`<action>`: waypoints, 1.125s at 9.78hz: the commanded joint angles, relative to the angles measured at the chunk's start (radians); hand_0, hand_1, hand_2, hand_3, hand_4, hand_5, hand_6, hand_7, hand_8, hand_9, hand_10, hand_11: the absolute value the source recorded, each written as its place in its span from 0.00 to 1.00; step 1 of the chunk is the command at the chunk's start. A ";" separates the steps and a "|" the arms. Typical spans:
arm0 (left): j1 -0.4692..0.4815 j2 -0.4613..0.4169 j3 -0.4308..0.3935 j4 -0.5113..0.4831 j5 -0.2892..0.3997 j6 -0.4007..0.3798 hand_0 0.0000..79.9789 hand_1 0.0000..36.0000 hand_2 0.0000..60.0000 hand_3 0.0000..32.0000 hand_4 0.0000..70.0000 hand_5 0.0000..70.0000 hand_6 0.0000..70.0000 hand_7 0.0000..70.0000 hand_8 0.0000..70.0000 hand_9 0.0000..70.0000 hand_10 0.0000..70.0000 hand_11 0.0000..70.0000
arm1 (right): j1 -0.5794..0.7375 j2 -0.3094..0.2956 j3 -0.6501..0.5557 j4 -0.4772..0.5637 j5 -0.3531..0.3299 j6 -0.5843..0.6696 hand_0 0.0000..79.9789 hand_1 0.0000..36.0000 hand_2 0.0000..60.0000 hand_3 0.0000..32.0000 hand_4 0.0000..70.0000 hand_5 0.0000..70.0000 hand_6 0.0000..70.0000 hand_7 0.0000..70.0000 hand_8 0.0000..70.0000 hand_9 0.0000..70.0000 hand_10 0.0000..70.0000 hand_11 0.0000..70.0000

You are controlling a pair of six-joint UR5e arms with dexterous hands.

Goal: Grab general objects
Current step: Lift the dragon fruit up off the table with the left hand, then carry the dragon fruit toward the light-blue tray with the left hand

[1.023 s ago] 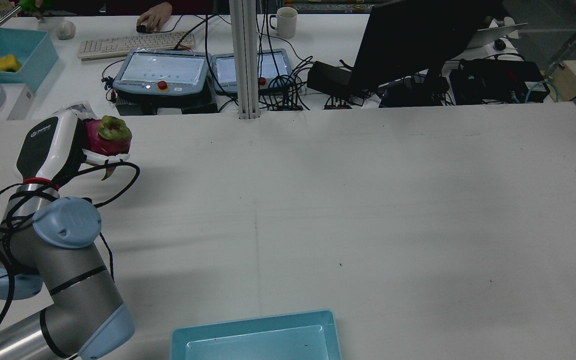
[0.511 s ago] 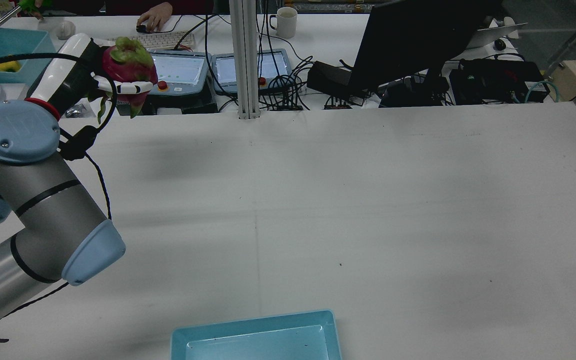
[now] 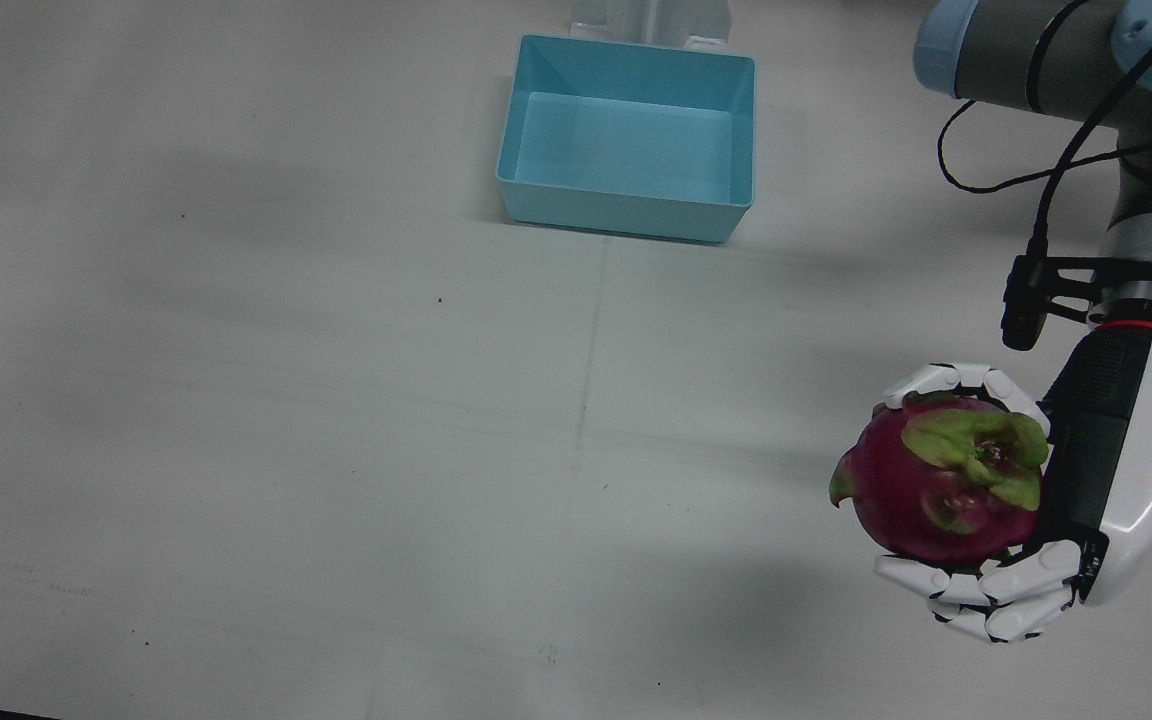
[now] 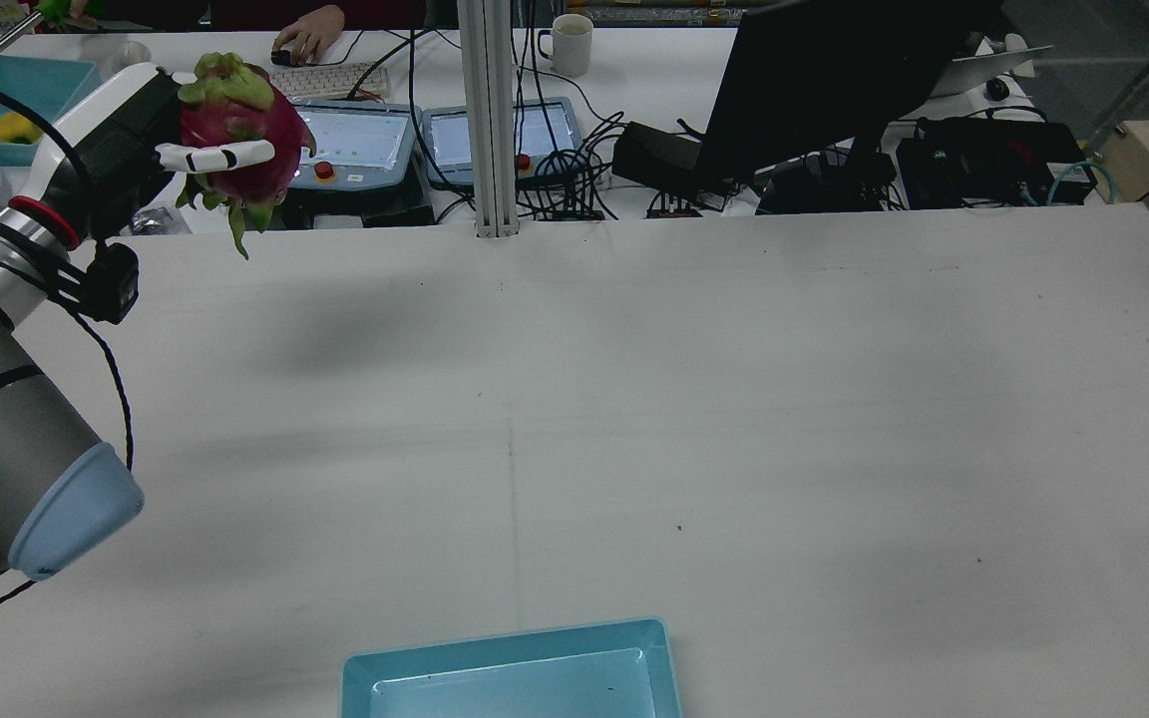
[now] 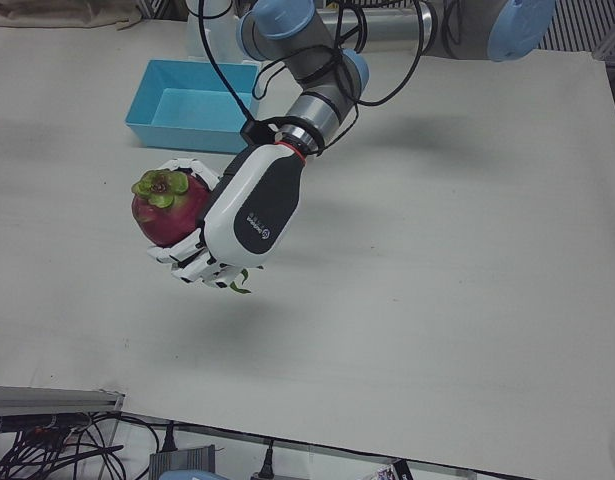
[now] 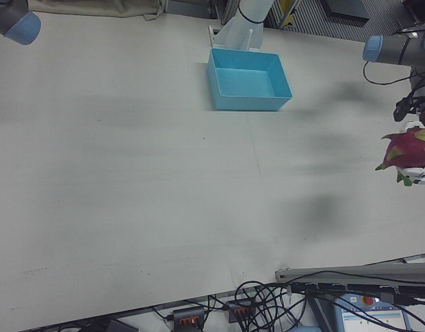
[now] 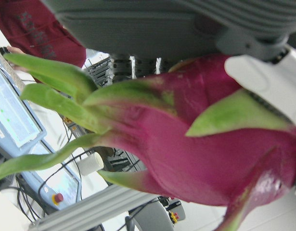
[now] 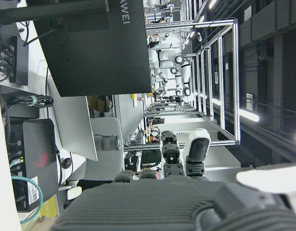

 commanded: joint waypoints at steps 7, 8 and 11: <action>0.061 0.004 -0.156 -0.115 0.271 -0.265 0.61 0.15 0.71 0.00 1.00 1.00 0.83 1.00 0.86 1.00 0.79 1.00 | -0.002 0.000 -0.003 0.000 0.000 0.000 0.00 0.00 0.00 0.00 0.00 0.00 0.00 0.00 0.00 0.00 0.00 0.00; 0.106 0.001 -0.180 -0.115 0.273 -0.269 0.61 0.16 0.71 0.00 1.00 1.00 0.83 1.00 0.86 1.00 0.78 1.00 | -0.002 0.000 -0.005 0.000 0.000 0.002 0.00 0.00 0.00 0.00 0.00 0.00 0.00 0.00 0.00 0.00 0.00 0.00; 0.213 -0.014 -0.250 -0.100 0.273 -0.291 0.62 0.11 0.51 0.00 1.00 1.00 0.79 1.00 0.84 1.00 0.64 0.88 | -0.002 0.000 -0.007 0.000 0.000 0.002 0.00 0.00 0.00 0.00 0.00 0.00 0.00 0.00 0.00 0.00 0.00 0.00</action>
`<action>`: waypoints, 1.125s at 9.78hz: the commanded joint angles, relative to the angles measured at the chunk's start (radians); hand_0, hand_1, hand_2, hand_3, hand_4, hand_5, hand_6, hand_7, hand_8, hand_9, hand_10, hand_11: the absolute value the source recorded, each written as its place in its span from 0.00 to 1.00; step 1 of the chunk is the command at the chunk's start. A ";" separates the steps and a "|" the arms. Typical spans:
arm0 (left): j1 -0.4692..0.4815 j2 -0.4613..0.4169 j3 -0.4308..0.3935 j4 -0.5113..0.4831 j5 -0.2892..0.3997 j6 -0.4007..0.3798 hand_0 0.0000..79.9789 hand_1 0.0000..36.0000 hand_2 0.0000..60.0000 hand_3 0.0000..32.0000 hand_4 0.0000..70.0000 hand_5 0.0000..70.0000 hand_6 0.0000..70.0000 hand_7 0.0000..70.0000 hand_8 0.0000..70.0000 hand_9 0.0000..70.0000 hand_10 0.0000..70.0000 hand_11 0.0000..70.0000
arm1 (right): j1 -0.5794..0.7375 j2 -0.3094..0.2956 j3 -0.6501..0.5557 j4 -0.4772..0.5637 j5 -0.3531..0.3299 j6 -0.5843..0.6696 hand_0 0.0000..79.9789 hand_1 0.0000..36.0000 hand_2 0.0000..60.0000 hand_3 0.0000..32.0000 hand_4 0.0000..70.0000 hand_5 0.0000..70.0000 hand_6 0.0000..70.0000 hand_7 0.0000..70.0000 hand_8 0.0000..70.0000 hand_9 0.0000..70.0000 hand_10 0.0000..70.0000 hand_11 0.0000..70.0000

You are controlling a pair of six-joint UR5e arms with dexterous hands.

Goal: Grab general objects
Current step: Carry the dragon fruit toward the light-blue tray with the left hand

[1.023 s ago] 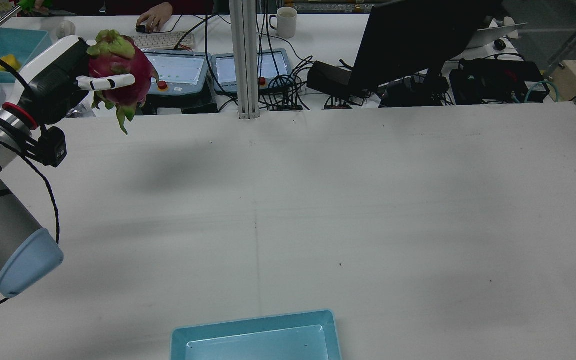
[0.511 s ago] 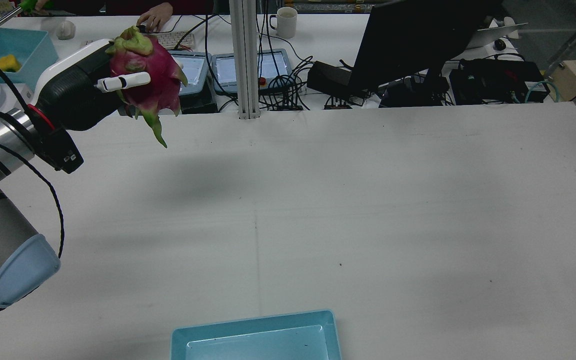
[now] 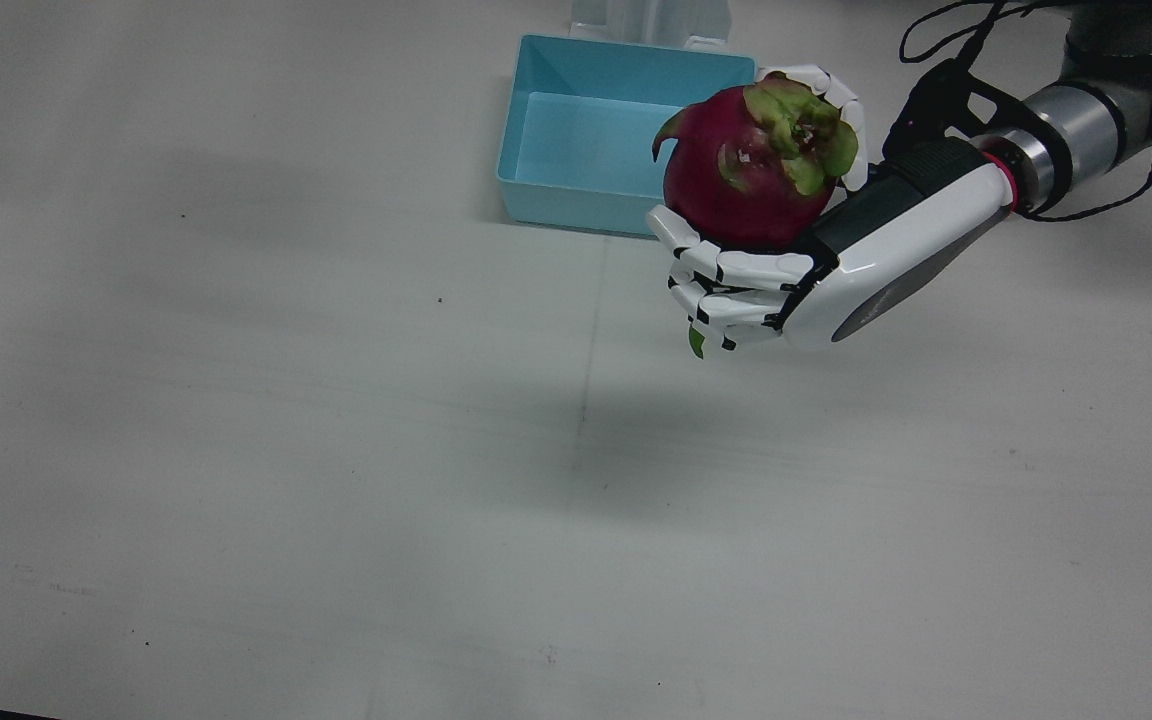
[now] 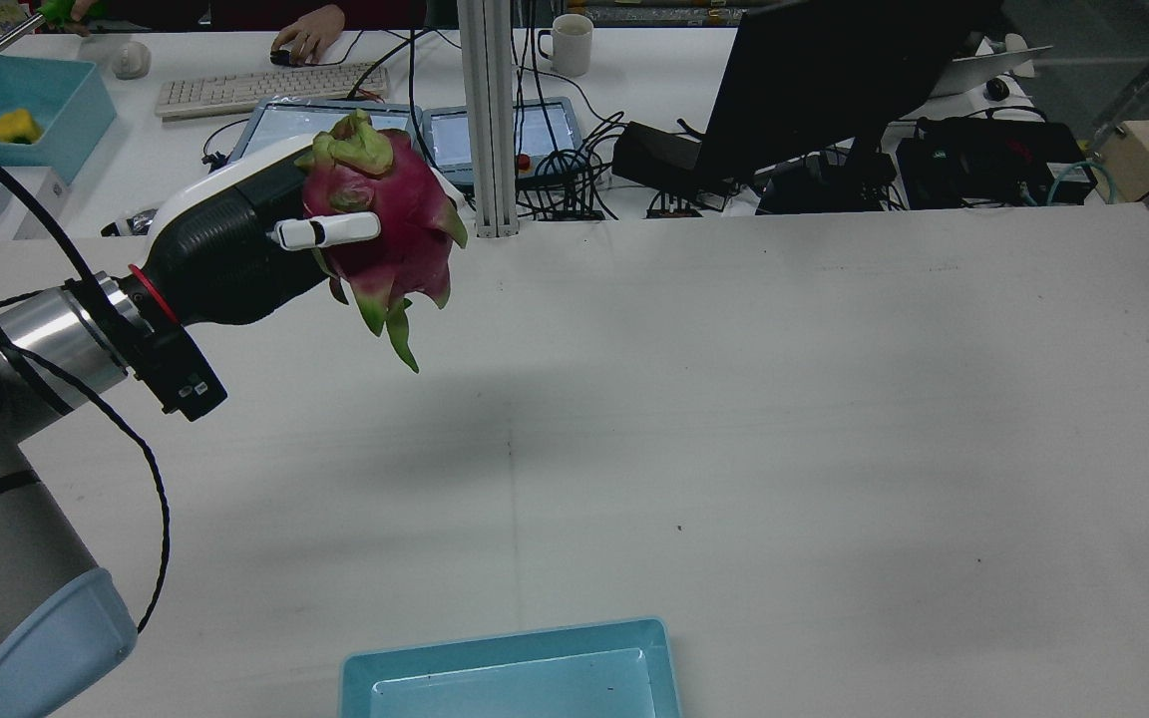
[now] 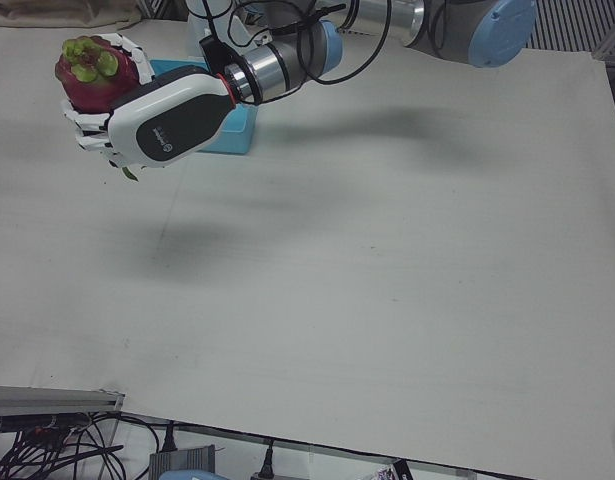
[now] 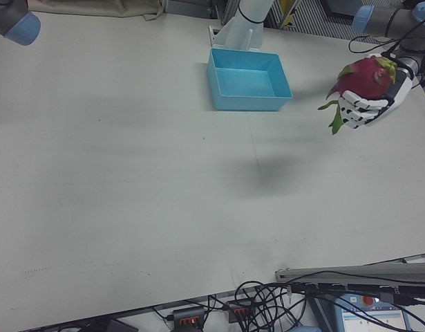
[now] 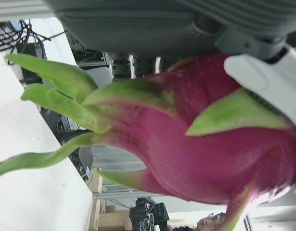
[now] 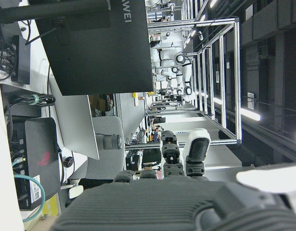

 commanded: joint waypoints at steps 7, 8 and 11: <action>0.254 -0.017 -0.085 -0.078 -0.044 -0.227 0.66 0.14 0.35 0.00 1.00 1.00 0.82 1.00 0.83 1.00 0.56 0.76 | 0.000 0.000 -0.001 0.000 0.000 0.000 0.00 0.00 0.00 0.00 0.00 0.00 0.00 0.00 0.00 0.00 0.00 0.00; 0.264 -0.019 -0.085 -0.078 -0.044 -0.224 0.67 0.13 0.34 0.00 1.00 1.00 0.84 1.00 0.84 1.00 0.57 0.78 | 0.000 0.000 -0.001 0.000 0.000 0.000 0.00 0.00 0.00 0.00 0.00 0.00 0.00 0.00 0.00 0.00 0.00 0.00; 0.281 -0.023 -0.088 -0.071 -0.044 -0.219 0.67 0.13 0.30 0.00 1.00 1.00 0.83 1.00 0.82 1.00 0.53 0.72 | 0.000 0.000 -0.001 0.000 0.000 0.000 0.00 0.00 0.00 0.00 0.00 0.00 0.00 0.00 0.00 0.00 0.00 0.00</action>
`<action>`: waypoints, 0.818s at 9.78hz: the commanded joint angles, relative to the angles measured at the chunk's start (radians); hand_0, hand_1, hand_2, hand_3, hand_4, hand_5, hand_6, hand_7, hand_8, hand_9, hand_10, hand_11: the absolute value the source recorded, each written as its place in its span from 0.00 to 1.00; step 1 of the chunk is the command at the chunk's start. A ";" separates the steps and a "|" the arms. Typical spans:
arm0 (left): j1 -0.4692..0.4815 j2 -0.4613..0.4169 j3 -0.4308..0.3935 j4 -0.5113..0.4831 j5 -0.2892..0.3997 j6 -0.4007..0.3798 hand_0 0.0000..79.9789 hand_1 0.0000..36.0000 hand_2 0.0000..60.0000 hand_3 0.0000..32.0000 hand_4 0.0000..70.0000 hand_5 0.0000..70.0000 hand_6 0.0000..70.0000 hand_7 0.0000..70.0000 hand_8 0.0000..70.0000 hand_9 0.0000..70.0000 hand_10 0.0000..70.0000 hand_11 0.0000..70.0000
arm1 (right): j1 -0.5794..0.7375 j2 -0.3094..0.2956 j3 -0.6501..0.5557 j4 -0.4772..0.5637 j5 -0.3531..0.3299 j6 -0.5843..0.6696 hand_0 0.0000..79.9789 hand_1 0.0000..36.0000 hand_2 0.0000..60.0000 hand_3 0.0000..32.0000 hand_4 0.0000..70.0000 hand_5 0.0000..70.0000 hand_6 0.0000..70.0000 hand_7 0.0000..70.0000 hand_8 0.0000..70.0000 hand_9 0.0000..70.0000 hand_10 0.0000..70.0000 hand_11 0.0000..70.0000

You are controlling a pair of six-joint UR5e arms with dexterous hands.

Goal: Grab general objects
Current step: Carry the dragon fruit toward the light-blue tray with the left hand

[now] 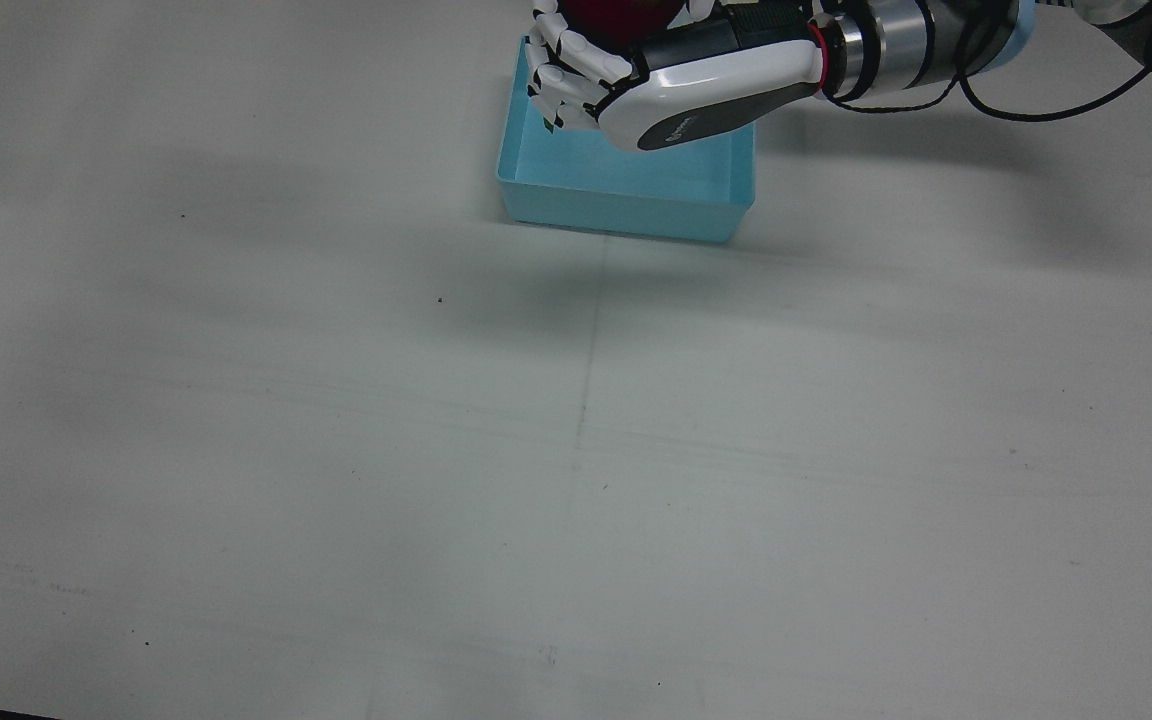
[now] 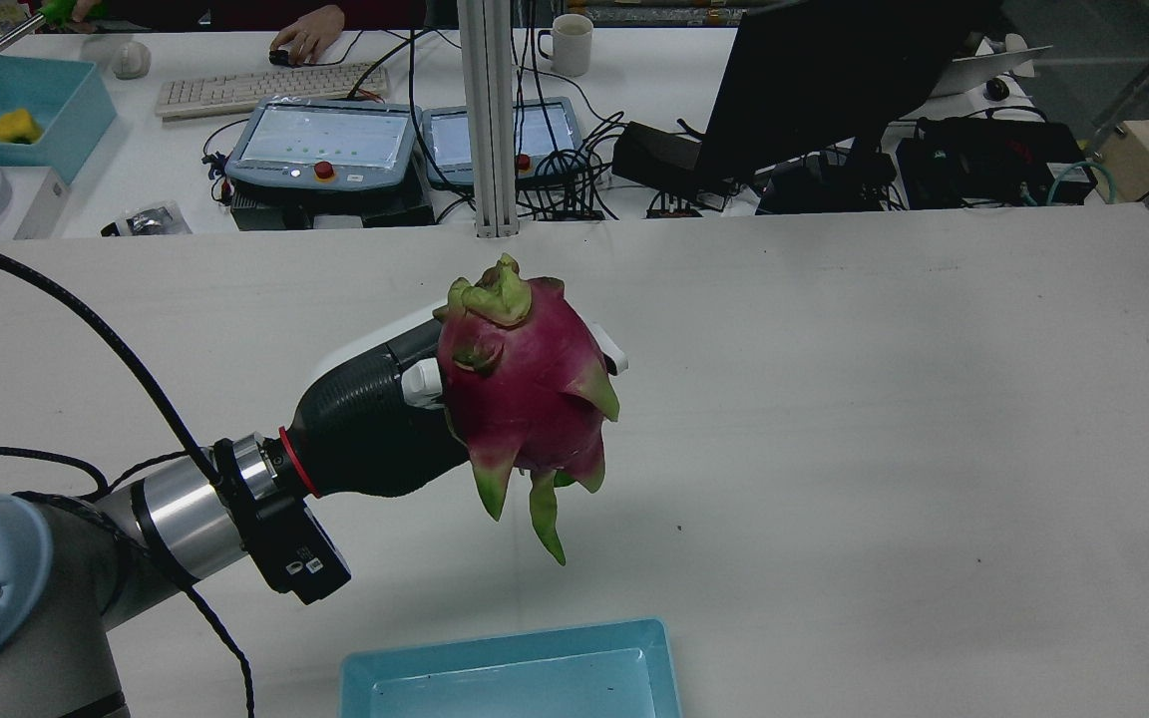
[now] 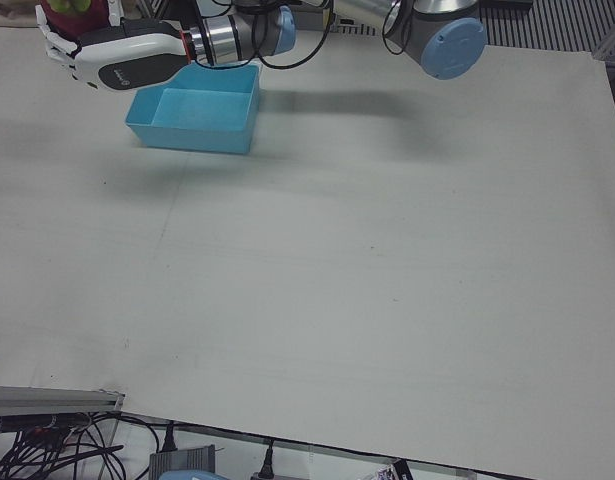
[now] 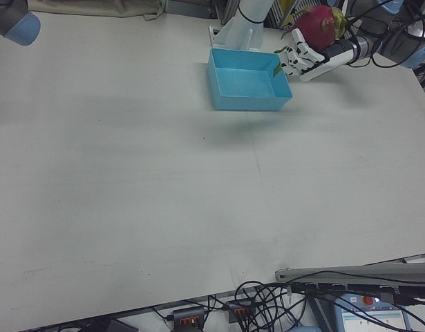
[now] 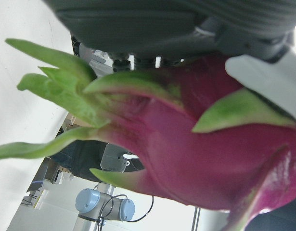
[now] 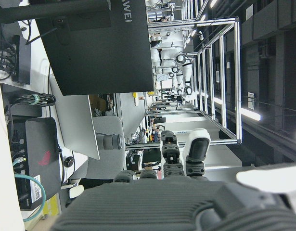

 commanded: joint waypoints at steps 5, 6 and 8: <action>0.058 -0.004 -0.006 0.000 -0.001 -0.001 0.74 0.27 0.00 0.00 1.00 0.77 0.43 1.00 0.37 0.35 0.06 0.09 | 0.000 0.000 0.000 0.000 0.000 0.000 0.00 0.00 0.00 0.00 0.00 0.00 0.00 0.00 0.00 0.00 0.00 0.00; 0.078 -0.004 -0.016 0.000 -0.001 0.001 0.75 0.28 0.01 0.00 1.00 0.72 0.35 0.87 0.32 0.26 0.00 0.00 | 0.000 0.000 0.000 0.000 0.000 0.000 0.00 0.00 0.00 0.00 0.00 0.00 0.00 0.00 0.00 0.00 0.00 0.00; 0.083 -0.004 -0.024 0.002 -0.001 0.001 0.73 0.06 0.00 0.00 1.00 0.84 0.29 0.63 0.29 0.19 0.00 0.00 | 0.000 0.000 0.000 0.000 0.000 0.000 0.00 0.00 0.00 0.00 0.00 0.00 0.00 0.00 0.00 0.00 0.00 0.00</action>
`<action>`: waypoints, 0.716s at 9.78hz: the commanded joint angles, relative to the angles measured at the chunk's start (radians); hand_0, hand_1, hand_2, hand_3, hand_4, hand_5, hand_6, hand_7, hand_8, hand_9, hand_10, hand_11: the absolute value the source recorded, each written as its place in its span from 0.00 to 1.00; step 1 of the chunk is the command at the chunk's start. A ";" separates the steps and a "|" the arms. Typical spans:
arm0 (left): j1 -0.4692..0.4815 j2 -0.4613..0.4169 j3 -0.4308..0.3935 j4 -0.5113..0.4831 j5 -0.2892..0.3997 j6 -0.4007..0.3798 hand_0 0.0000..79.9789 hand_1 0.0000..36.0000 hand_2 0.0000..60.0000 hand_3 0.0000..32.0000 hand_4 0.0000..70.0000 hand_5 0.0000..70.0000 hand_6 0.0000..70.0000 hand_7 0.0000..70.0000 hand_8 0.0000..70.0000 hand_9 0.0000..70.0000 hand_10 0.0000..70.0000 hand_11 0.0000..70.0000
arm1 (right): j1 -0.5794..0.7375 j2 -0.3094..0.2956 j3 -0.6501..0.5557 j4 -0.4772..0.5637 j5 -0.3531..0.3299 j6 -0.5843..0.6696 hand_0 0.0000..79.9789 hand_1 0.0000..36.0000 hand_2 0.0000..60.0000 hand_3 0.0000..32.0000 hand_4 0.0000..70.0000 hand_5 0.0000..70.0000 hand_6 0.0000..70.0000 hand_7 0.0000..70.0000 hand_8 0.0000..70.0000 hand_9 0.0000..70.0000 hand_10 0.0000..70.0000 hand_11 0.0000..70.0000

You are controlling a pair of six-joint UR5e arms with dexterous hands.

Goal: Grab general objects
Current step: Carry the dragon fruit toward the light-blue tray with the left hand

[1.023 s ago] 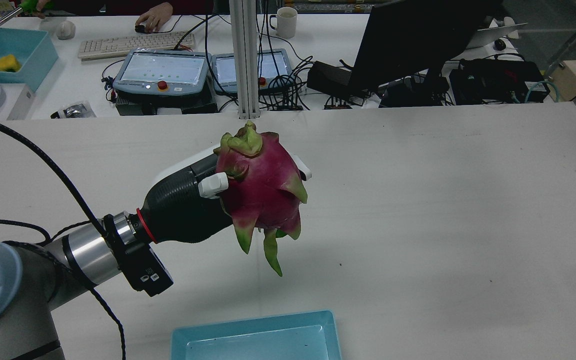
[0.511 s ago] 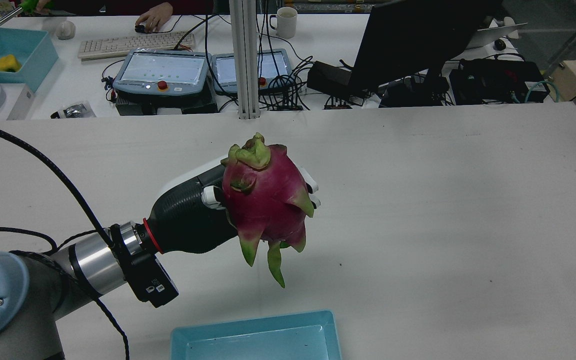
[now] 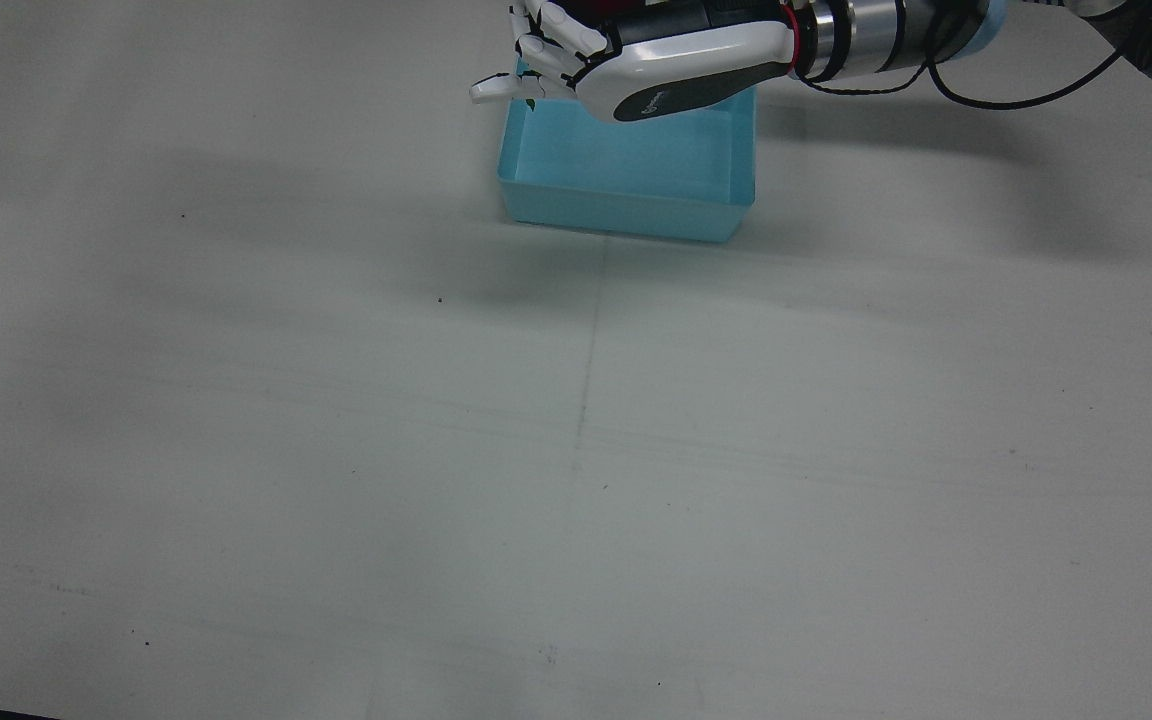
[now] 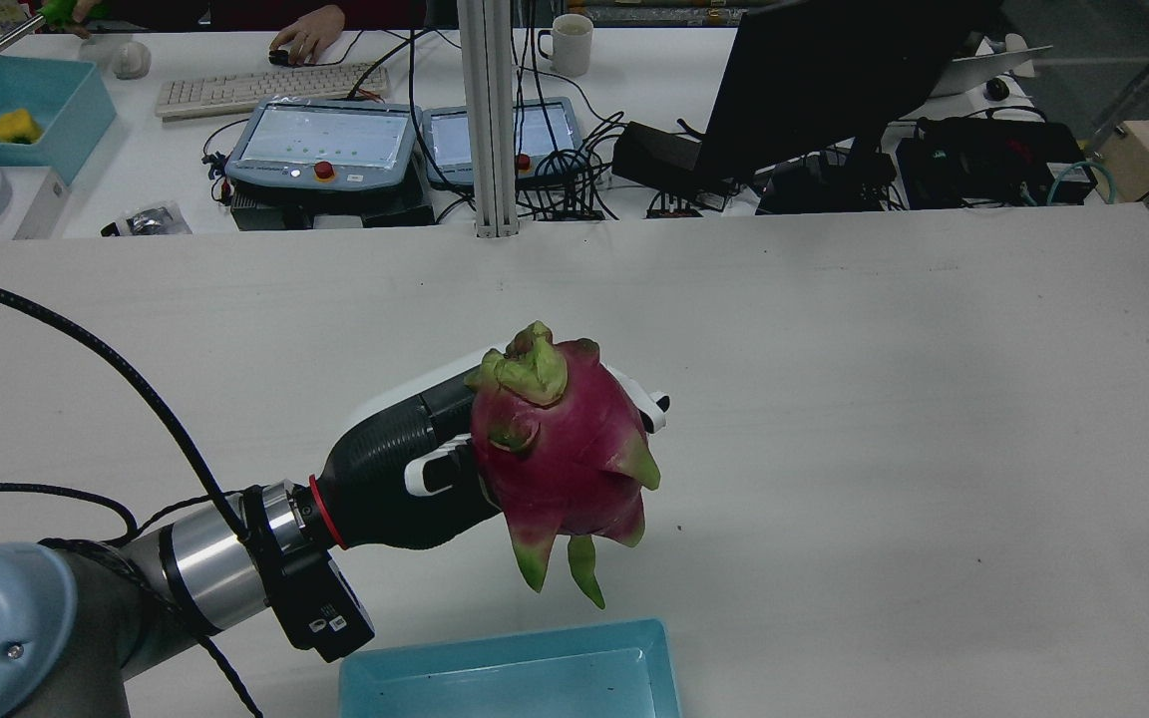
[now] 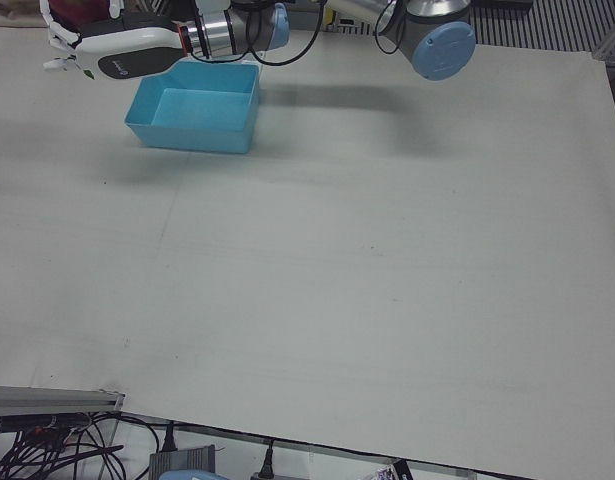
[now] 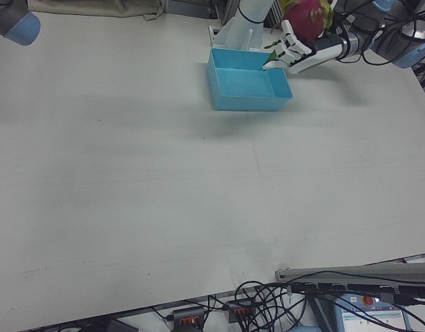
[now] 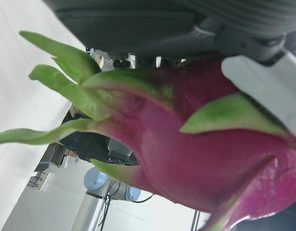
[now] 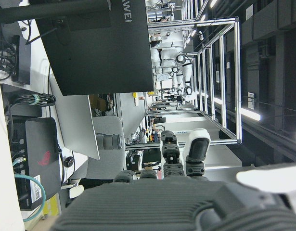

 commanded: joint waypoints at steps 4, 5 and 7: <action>0.068 -0.002 -0.009 0.008 -0.002 0.013 0.74 0.05 0.00 0.00 1.00 0.85 0.31 0.67 0.31 0.22 0.00 0.00 | 0.000 0.000 0.000 0.000 0.000 0.000 0.00 0.00 0.00 0.00 0.00 0.00 0.00 0.00 0.00 0.00 0.00 0.00; 0.068 -0.002 -0.009 0.008 0.000 0.013 0.74 0.05 0.00 0.00 1.00 0.87 0.31 0.67 0.32 0.23 0.00 0.00 | 0.000 0.000 0.000 0.000 0.000 0.000 0.00 0.00 0.00 0.00 0.00 0.00 0.00 0.00 0.00 0.00 0.00 0.00; 0.078 -0.002 -0.009 0.008 0.000 0.014 0.74 0.05 0.00 0.00 1.00 0.86 0.31 0.67 0.31 0.23 0.00 0.00 | 0.000 0.000 0.000 0.000 0.000 0.000 0.00 0.00 0.00 0.00 0.00 0.00 0.00 0.00 0.00 0.00 0.00 0.00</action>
